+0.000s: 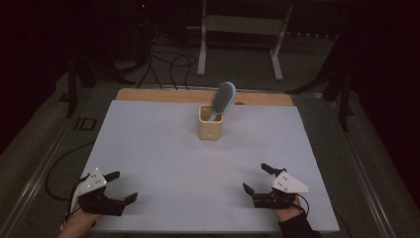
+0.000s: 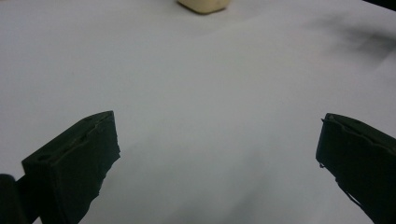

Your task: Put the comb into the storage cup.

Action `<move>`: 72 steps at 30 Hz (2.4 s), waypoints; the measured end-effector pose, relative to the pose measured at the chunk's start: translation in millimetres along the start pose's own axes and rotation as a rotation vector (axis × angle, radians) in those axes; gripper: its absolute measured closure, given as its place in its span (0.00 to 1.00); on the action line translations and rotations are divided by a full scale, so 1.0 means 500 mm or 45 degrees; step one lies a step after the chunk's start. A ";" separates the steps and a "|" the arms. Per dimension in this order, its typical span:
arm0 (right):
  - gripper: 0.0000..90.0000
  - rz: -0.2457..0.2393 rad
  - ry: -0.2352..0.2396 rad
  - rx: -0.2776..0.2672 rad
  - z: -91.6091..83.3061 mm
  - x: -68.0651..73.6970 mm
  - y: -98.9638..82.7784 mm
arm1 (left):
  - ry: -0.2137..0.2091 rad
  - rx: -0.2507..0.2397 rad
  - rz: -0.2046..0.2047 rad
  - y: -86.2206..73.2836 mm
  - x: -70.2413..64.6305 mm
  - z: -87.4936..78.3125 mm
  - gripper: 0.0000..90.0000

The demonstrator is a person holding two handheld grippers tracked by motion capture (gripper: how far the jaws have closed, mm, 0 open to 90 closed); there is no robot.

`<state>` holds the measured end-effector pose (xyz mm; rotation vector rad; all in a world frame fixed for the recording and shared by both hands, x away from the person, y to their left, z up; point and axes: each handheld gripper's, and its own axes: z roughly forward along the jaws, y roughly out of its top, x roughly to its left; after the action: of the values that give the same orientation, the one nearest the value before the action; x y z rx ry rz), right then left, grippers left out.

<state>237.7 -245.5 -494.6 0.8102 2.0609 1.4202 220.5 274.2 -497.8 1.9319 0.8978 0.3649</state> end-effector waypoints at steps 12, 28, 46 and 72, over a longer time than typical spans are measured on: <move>0.11 -0.004 0.005 -0.002 -0.001 0.000 0.000 | 0.041 0.015 -0.007 -0.035 -0.025 -0.003 0.00; 0.11 -0.019 0.006 0.005 0.000 0.002 -0.001 | 0.115 0.049 0.012 -0.053 -0.028 0.009 0.00; 0.11 -0.020 0.015 0.017 0.006 0.001 -0.004 | 0.285 0.048 -0.076 -0.043 0.002 0.009 0.00; 0.11 -0.013 0.016 0.028 0.008 0.001 -0.005 | 0.235 -0.032 -0.004 -0.018 -0.004 0.015 0.00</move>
<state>239.7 -243.3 -498.6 0.8009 2.0904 1.4028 219.8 270.5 -509.1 1.8960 1.0101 0.5572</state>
